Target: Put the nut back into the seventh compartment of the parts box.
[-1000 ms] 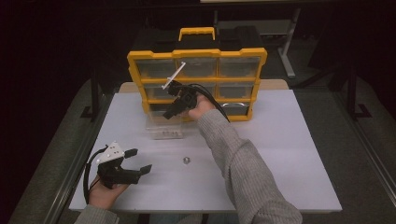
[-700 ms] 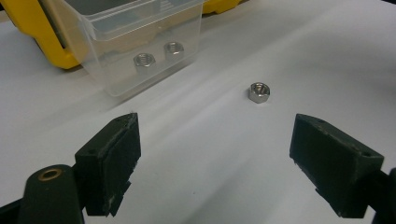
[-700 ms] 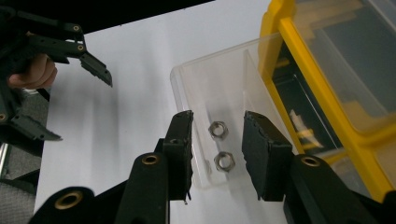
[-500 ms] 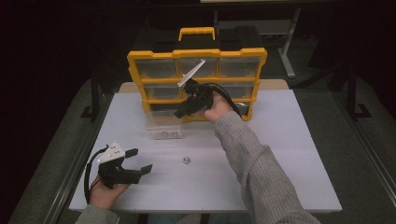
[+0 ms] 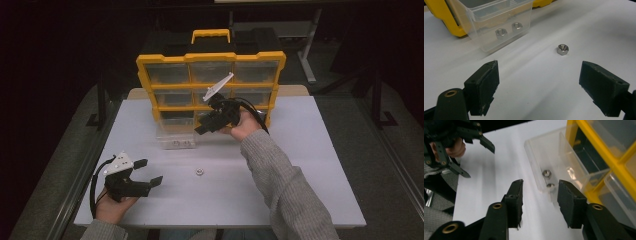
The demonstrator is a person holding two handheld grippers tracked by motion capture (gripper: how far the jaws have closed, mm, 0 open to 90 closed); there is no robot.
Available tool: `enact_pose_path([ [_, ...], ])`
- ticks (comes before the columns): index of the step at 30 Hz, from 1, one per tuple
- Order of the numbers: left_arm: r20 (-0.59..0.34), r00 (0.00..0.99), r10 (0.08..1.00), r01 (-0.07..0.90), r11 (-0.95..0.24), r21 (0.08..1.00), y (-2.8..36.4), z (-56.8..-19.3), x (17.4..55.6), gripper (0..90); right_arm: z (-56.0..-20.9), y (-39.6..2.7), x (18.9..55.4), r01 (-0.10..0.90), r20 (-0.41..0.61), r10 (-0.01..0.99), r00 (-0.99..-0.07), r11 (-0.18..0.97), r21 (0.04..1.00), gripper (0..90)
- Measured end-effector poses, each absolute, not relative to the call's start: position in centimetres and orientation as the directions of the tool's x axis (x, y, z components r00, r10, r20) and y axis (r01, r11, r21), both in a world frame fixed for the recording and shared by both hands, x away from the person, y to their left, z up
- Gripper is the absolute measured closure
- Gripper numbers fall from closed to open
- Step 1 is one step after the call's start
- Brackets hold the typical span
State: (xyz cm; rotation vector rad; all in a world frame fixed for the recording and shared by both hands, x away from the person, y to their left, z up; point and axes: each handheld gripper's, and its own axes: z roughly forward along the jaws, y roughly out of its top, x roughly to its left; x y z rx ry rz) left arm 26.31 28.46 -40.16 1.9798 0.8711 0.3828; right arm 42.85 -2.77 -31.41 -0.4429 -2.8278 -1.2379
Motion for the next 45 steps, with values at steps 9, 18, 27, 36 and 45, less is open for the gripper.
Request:
enact_pose_path([
  [9,-0.068,0.704,0.707,0.422,-0.339,0.841,28.5,-40.1,26.3,16.5,-33.2,-3.4,42.0,0.276,0.139,0.253,-0.957,0.656,0.702,52.0],
  [18,-0.065,0.701,0.71,0.416,-0.334,0.846,28.5,-40.1,26.3,16.5,-34.6,-2.9,40.7,0.266,0.145,0.23,-0.962,0.678,0.685,50.7],
  [27,-0.061,0.703,0.708,0.415,-0.34,0.844,28.5,-40.1,26.3,16.5,-36.3,-2.6,39.8,0.276,0.154,0.233,-0.96,0.703,0.655,50.2],
  [36,-0.052,0.707,0.705,0.411,-0.35,0.842,28.7,-40.1,26.3,16.5,-38.6,-1.8,39.2,0.286,0.176,0.226,-0.958,0.725,0.626,51.0],
  [45,-0.048,0.71,0.702,0.414,-0.361,0.835,28.8,-40.0,26.3,16.5,-41.1,-1.1,38.9,0.283,0.182,0.217,-0.959,0.748,0.6,52.5],
])
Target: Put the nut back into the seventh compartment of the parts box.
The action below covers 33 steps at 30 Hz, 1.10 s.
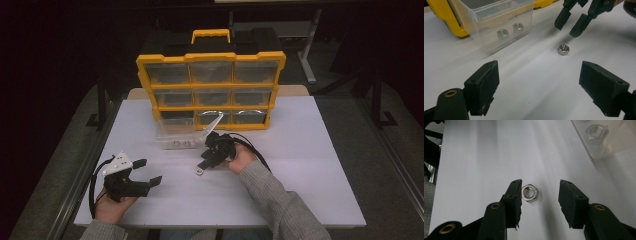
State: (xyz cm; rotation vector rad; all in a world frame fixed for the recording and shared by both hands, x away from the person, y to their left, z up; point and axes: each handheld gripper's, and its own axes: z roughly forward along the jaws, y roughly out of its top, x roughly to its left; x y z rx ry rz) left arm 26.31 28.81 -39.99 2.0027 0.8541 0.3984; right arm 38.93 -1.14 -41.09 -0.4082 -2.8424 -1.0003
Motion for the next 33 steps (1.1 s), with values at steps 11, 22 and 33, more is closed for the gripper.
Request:
enact_pose_path([
  [11,-0.046,0.711,0.702,0.41,-0.361,0.838,28.7,-40.0,26.3,16.5,-42.2,0.1,37.8,0.244,0.16,0.185,-0.97,0.79,0.562,55.0],
  [22,-0.049,0.71,0.702,0.411,-0.357,0.839,28.6,-40.0,26.3,16.5,-42.9,1.2,37.4,0.216,0.125,0.176,-0.976,0.815,0.538,61.2],
  [33,-0.05,0.711,0.701,0.412,-0.358,0.838,28.6,-40.0,26.3,16.5,-43.2,1.3,37.7,0.209,0.129,0.165,-0.978,0.822,0.529,68.7],
])
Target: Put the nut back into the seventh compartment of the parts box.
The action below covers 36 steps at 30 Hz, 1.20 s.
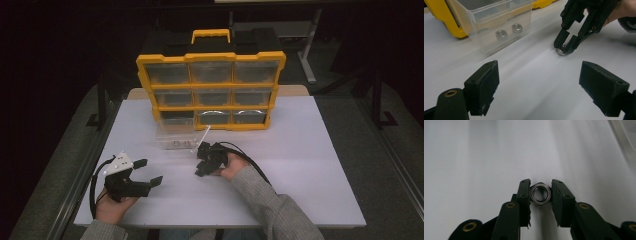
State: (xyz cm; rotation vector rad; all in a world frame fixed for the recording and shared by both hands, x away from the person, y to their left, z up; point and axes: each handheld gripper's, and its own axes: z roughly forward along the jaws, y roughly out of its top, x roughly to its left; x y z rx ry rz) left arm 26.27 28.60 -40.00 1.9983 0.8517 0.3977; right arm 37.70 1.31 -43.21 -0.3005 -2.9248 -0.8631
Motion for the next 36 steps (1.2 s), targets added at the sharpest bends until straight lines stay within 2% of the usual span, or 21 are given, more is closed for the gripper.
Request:
enact_pose_path([
  [9,-0.051,0.713,0.699,0.412,-0.359,0.837,28.6,-40.0,26.3,16.5,-42.6,0.6,38.3,0.243,0.18,0.171,-0.969,0.799,0.549,69.0],
  [25,-0.067,0.704,0.707,0.417,-0.334,0.845,28.5,-40.1,26.3,16.5,-37.9,-1.3,40.5,0.314,0.229,0.217,-0.949,0.721,0.617,69.0],
  [36,-0.071,0.703,0.708,0.419,-0.332,0.845,28.4,-40.1,26.3,16.5,-35.3,-1.7,41.8,0.305,0.202,0.229,-0.952,0.705,0.64,69.0],
])
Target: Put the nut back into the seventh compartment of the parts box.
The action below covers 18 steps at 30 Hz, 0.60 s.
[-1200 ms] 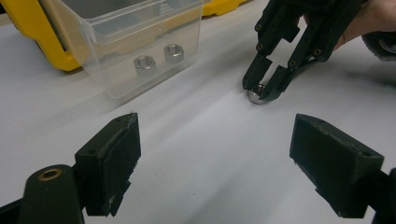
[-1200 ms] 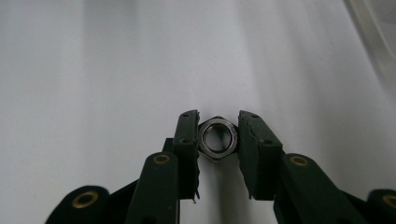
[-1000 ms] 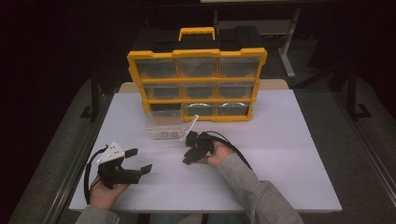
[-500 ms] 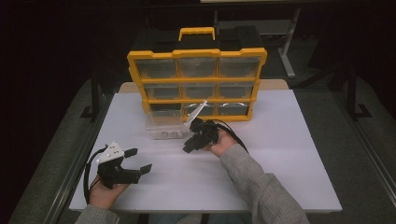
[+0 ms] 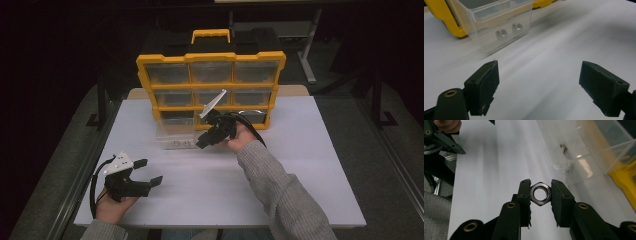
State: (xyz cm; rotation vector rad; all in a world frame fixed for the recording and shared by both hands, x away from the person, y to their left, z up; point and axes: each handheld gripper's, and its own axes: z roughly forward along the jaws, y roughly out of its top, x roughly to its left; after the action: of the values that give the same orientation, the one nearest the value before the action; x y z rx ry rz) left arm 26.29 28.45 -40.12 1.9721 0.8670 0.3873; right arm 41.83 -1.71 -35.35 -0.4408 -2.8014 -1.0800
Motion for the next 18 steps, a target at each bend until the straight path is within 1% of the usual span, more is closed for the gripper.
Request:
enact_pose_path([
  [13,-0.065,0.708,0.704,0.415,-0.339,0.844,28.5,-40.0,26.3,16.5,-32.8,-1.4,43.3,0.304,0.182,0.246,-0.952,0.692,0.655,69.0],
  [18,-0.069,0.707,0.704,0.417,-0.335,0.845,28.5,-40.1,26.3,16.5,-31.8,-0.9,43.9,0.286,0.164,0.239,-0.957,0.689,0.666,69.0],
])
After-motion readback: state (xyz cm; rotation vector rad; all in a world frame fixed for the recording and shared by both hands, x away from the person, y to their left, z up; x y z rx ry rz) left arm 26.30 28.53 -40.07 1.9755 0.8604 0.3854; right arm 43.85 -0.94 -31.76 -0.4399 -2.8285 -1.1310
